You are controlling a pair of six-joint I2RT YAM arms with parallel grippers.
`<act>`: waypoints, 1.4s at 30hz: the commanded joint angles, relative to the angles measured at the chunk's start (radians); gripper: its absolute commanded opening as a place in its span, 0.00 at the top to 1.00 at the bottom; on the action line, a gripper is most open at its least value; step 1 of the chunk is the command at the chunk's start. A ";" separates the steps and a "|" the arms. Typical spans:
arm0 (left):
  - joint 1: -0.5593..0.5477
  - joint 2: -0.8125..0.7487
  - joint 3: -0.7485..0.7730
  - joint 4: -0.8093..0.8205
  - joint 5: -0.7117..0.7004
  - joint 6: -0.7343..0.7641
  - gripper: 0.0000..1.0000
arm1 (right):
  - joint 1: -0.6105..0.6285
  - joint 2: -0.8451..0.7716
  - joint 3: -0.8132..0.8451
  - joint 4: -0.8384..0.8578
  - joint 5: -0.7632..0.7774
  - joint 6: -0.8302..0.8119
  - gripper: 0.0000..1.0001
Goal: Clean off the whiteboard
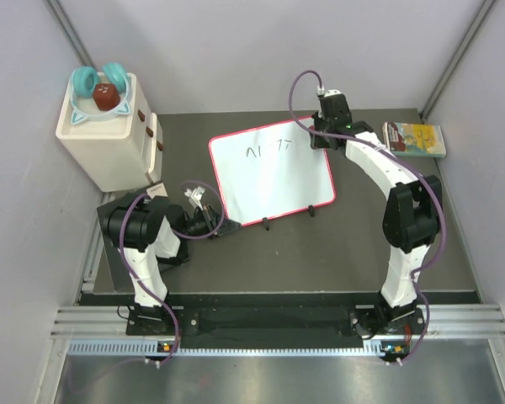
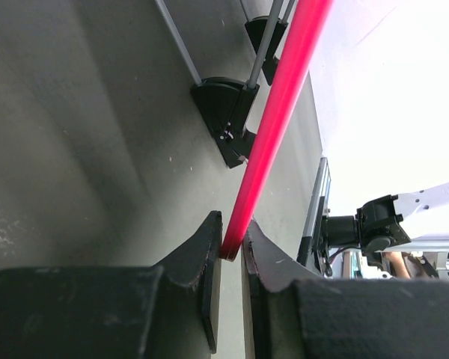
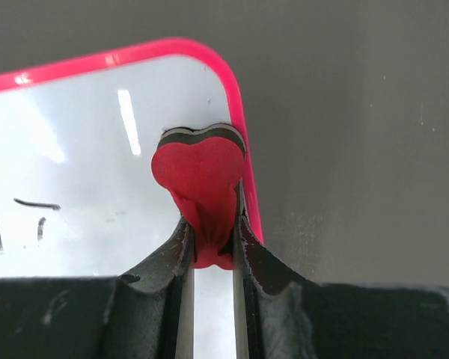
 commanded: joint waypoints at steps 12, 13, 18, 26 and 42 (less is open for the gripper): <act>0.005 0.001 -0.018 0.319 -0.011 0.021 1.00 | 0.117 0.063 0.102 -0.017 -0.087 0.020 1.00; 0.005 0.003 -0.020 0.319 -0.011 0.021 1.00 | 0.128 0.066 0.105 -0.018 -0.085 0.022 1.00; 0.002 0.001 -0.021 0.319 -0.011 0.024 1.00 | 0.236 0.144 0.233 -0.070 -0.062 0.039 1.00; 0.000 0.001 -0.021 0.320 -0.011 0.026 1.00 | 0.418 0.364 0.598 -0.302 0.165 0.022 1.00; -0.003 -0.008 -0.029 0.319 -0.015 0.032 1.00 | 0.312 0.294 0.397 -0.331 0.265 0.085 1.00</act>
